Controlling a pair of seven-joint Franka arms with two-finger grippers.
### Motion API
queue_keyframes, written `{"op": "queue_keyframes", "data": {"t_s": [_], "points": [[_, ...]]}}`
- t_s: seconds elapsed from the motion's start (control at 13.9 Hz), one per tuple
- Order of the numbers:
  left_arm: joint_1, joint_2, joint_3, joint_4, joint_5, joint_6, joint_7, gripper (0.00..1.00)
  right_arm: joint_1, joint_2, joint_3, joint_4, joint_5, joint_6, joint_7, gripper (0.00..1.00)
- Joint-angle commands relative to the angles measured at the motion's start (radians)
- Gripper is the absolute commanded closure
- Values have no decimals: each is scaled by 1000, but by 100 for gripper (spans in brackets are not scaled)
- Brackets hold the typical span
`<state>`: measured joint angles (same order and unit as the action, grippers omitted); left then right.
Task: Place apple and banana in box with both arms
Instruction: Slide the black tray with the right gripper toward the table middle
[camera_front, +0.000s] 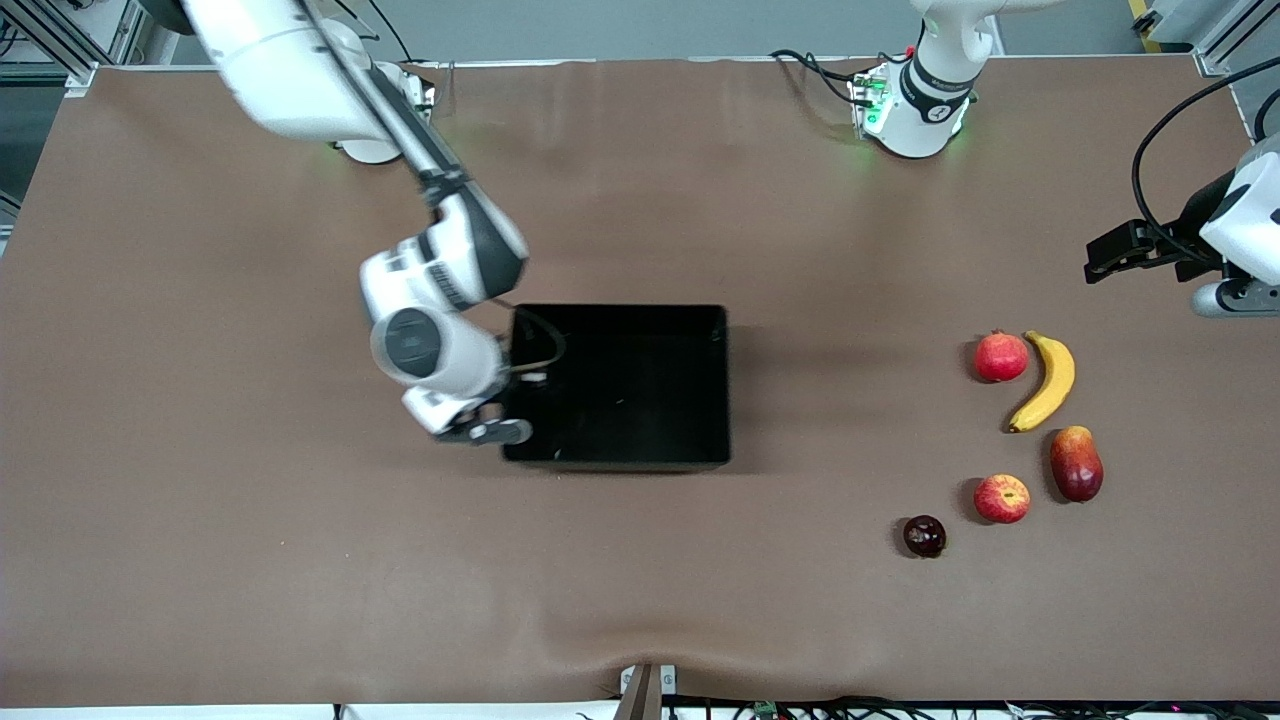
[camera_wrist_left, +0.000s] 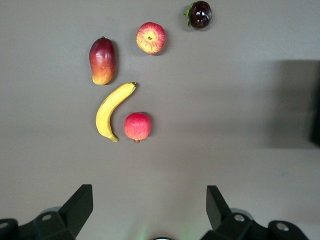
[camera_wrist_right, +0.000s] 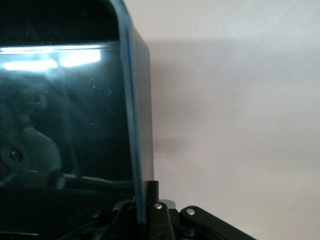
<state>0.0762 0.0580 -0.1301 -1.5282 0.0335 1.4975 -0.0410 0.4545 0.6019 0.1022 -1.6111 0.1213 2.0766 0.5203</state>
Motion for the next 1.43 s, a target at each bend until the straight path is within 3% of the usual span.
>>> {"op": "queue_keyframes", "data": {"t_s": [0.0, 0.29, 0.65, 0.72, 0.79, 0.86, 0.93, 1.36], "points": [[-6, 6, 1, 17, -1, 1, -10, 0, 70, 24, -10, 27, 35, 48, 93, 100], [-7, 14, 1, 17, 5, 3, -10, 0, 159, 67, -12, 27, 57, 180, 222, 100], [-3, 11, 1, 17, 0, 3, -8, 0, 167, 84, -12, 27, 49, 195, 227, 96], [-3, 11, 1, 17, 2, 3, -8, 0, 167, 87, -13, 27, 46, 195, 227, 88], [-3, 11, 1, 17, 3, 3, -8, 0, 167, 91, -13, 27, 44, 198, 225, 59], [-1, 11, 1, 17, 2, 3, -8, 0, 167, 91, -15, 27, 43, 209, 227, 17], [0, 10, 3, 17, 2, 3, -8, 0, 167, 90, -16, 25, 38, 214, 225, 0], [-6, 13, 1, 17, 5, 3, -10, 0, 138, 33, -19, 25, 17, 191, 210, 0]]}}
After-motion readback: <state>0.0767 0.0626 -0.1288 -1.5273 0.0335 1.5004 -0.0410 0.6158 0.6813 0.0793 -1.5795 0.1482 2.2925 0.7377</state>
